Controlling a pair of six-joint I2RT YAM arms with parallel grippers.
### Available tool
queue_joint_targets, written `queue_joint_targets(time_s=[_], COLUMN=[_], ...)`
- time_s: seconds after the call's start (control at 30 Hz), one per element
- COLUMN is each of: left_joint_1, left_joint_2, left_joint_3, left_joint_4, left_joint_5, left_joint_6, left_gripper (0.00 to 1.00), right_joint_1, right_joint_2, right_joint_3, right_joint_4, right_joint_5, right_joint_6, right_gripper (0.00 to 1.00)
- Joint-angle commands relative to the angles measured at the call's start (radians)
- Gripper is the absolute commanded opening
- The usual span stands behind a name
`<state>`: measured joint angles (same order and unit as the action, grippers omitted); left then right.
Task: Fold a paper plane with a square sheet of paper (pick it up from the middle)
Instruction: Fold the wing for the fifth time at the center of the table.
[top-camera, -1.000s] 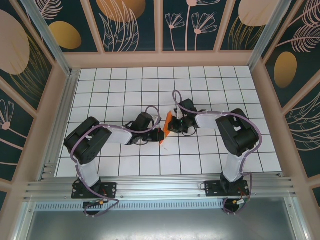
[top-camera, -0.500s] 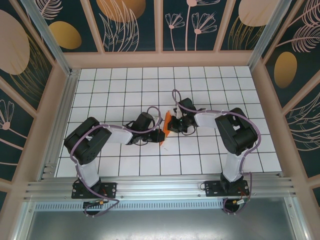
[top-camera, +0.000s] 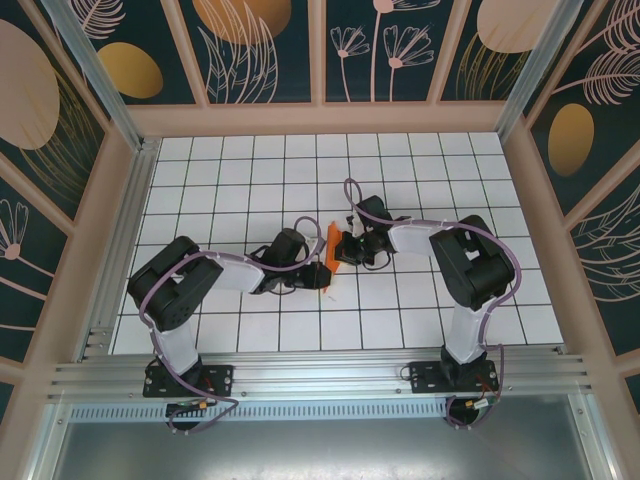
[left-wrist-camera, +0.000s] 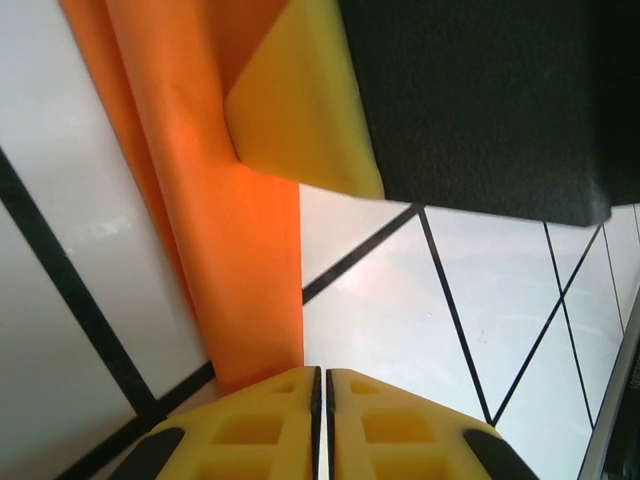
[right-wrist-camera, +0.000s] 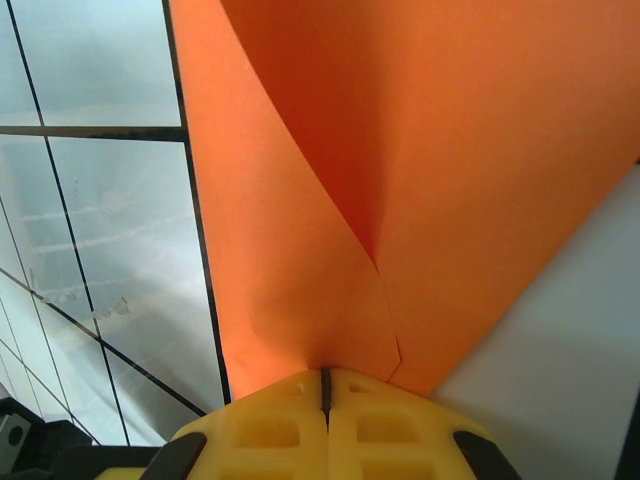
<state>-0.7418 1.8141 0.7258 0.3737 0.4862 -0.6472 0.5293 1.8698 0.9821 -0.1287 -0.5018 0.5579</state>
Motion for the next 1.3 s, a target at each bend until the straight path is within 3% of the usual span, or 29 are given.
queue_joint_targets(time_s=[0.0, 0.27, 0.73, 0.97, 1.27], left_joint_1=[-0.036, -0.062, -0.095, -0.093, -0.093], left_joint_2=[-0.008, -0.012, -0.094, -0.206, -0.082], left_joint_3=[-0.040, -0.065, -0.082, -0.004, 0.135], left_joint_4=[-0.073, -0.065, -0.219, -0.231, -0.328], left_joint_5=[0.073, 0.050, -0.022, -0.218, -0.286], left_joint_6=[-0.033, -0.052, 0.002, -0.078, -0.060], left_gripper=[0.14, 0.14, 0.11, 0.15, 0.09], right_joint_1=[0.001, 0.005, 0.006, 0.006, 0.006], right_joint_2=[0.101, 0.108, 0.111, 0.111, 0.115], right_joint_3=[-0.031, -0.031, -0.033, -0.031, -0.027], right_joint_4=[-0.071, -0.068, -0.071, -0.072, -0.077], right_joint_5=[0.141, 0.141, 0.147, 0.147, 0.147], right_joint_6=[0.011, 0.020, 0.025, 0.025, 0.020], right_gripper=[0.04, 0.03, 0.03, 0.03, 0.03])
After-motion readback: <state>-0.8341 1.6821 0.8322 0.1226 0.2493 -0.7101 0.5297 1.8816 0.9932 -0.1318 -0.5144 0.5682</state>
